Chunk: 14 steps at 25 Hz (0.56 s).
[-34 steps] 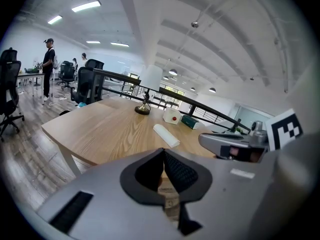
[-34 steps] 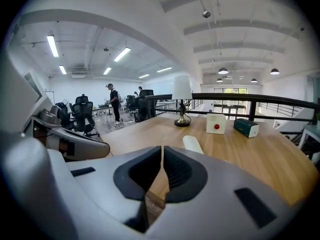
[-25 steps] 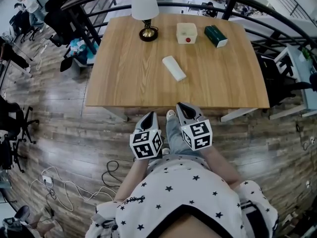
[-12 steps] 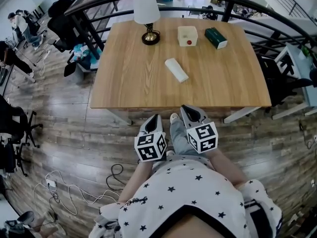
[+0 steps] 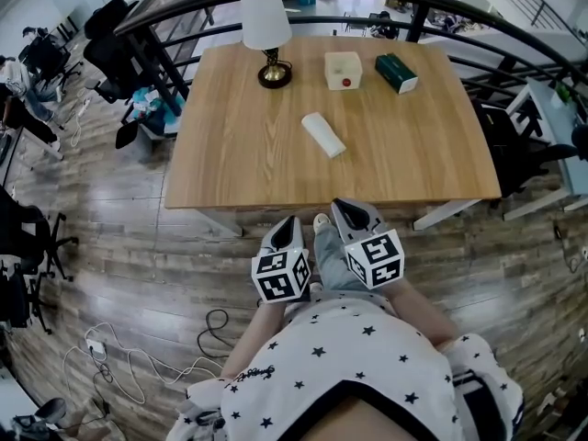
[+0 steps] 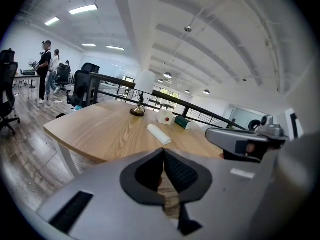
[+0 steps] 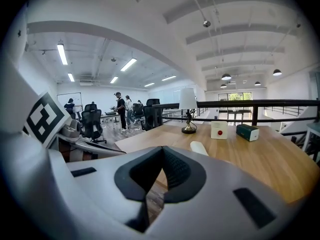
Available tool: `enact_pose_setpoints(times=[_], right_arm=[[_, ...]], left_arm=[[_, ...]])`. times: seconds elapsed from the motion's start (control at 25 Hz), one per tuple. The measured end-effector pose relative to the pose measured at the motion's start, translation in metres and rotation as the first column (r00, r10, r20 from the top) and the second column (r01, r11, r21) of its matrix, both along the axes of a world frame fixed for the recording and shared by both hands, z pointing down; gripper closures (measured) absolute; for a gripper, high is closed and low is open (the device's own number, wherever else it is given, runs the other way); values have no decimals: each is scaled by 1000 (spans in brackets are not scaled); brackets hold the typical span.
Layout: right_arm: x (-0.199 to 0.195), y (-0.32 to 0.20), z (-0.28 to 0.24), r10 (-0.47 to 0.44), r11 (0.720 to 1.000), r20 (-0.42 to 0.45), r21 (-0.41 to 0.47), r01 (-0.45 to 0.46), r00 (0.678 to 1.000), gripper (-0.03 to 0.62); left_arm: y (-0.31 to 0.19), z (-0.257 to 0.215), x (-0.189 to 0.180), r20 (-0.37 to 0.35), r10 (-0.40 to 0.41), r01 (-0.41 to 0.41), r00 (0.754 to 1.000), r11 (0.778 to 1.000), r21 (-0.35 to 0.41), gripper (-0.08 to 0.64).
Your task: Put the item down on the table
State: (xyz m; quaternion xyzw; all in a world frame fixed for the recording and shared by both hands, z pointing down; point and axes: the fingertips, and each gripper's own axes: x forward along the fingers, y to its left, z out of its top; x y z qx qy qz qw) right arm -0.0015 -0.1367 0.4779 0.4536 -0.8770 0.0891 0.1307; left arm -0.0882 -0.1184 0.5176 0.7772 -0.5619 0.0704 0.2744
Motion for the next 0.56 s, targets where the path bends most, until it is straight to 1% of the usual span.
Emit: enact_pose_setpoints(times=[0.28,0.56], right_arm=[[5,-3,-4,7,1000,30,1,-7,1000,598],[3,-8,-3,5,1000,39,-4,-5,999,598]], left_arm=[[-4,1,4,1,-1,1,1000,1000,-1,546],[-8,2,3,0,-5,5,1000,1000,-3,546]])
